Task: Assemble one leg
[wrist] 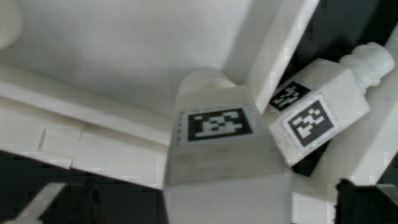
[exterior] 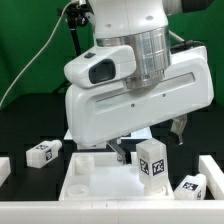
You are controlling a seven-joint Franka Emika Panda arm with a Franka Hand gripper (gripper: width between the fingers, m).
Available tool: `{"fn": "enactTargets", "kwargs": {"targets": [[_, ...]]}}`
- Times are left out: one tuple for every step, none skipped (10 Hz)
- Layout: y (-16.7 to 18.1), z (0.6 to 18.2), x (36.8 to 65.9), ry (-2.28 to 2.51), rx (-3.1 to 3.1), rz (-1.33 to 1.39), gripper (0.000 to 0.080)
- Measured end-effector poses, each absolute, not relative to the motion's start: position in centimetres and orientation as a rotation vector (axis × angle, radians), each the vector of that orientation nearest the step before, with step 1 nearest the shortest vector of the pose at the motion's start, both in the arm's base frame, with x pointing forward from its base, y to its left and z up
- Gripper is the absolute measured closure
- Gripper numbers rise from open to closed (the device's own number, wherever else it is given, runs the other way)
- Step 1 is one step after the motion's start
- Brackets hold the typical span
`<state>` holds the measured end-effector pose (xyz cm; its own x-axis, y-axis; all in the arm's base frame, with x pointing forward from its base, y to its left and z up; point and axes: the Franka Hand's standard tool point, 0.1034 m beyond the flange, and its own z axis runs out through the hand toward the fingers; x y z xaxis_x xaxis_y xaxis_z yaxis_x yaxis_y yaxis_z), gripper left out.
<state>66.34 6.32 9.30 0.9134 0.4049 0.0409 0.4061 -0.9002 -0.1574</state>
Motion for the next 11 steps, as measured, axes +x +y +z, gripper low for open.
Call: {"fn": "enactTargets", "kwargs": {"targets": [[6.28, 9.38, 66.37, -0.621, -2.913, -0.012, 0.0239], [6.26, 9.34, 66.36, -0.621, -2.913, -0.012, 0.0375], [6.26, 9.25, 66.33, -0.620, -2.913, -0.010, 0.0375], [6.26, 9.24, 66.33, -0.620, -2.913, -0.010, 0.0517], [6.26, 9.24, 66.33, -0.620, -2.913, -0.009, 0.0517], [6.26, 9.24, 66.33, -0.611, -2.915, -0.009, 0.0517], [6.26, 9.23, 66.33, -0.571, -2.923, -0.005, 0.0517], [6.26, 9.23, 66.33, -0.573, -2.922, -0.006, 0.0517], [6.31, 9.22, 66.33, -0.488, -2.934, -0.001, 0.0517], [6.41, 9.14, 66.41, -0.195, -2.956, 0.001, 0.0517], [6.49, 9.12, 66.40, 0.015, -2.961, -0.010, 0.0517]]}}
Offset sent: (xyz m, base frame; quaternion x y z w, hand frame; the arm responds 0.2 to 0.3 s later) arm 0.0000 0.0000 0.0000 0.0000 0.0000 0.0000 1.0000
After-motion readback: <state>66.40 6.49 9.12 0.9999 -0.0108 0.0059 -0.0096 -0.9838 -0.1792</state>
